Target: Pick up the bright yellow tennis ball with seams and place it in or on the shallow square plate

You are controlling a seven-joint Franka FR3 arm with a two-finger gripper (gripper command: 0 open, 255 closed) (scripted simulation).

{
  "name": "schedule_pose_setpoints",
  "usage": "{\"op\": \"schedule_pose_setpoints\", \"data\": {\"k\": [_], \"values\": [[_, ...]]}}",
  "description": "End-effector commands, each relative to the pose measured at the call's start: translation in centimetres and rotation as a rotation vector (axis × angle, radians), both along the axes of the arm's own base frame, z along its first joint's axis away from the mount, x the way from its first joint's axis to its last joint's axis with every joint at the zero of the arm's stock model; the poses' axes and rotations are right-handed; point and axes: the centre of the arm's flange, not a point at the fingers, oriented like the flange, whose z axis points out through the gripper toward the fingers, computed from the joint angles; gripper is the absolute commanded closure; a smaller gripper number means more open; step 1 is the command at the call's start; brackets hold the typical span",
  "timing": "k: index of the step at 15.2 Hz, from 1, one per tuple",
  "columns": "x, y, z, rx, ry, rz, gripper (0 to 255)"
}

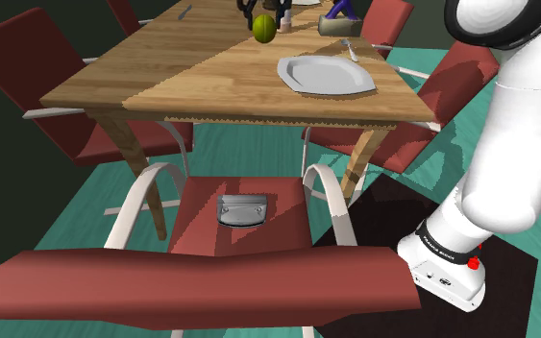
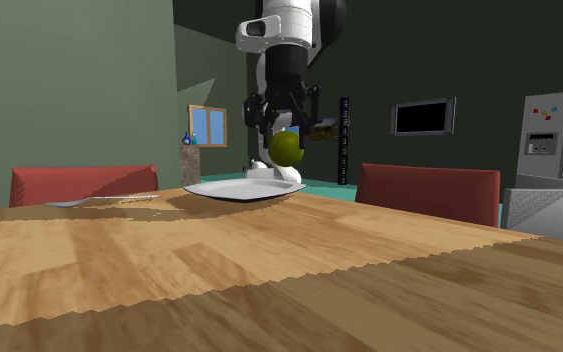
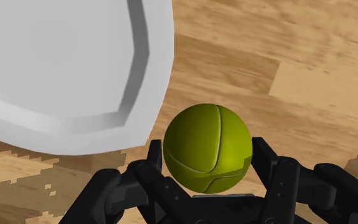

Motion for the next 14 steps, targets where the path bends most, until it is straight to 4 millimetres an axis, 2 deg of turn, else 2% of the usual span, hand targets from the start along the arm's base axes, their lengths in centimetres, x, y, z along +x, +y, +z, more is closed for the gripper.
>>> {"op": "schedule_pose_setpoints", "data": {"k": [1, 13, 14], "values": [[-1.1, -0.7, 0.6, 0.0, 0.0, 0.0, 255], [-14.4, -9.3, 1.4, 0.0, 0.0, 0.0, 255], [-15.0, -9.7, 1.4, 0.0, 0.0, 0.0, 255]]}}
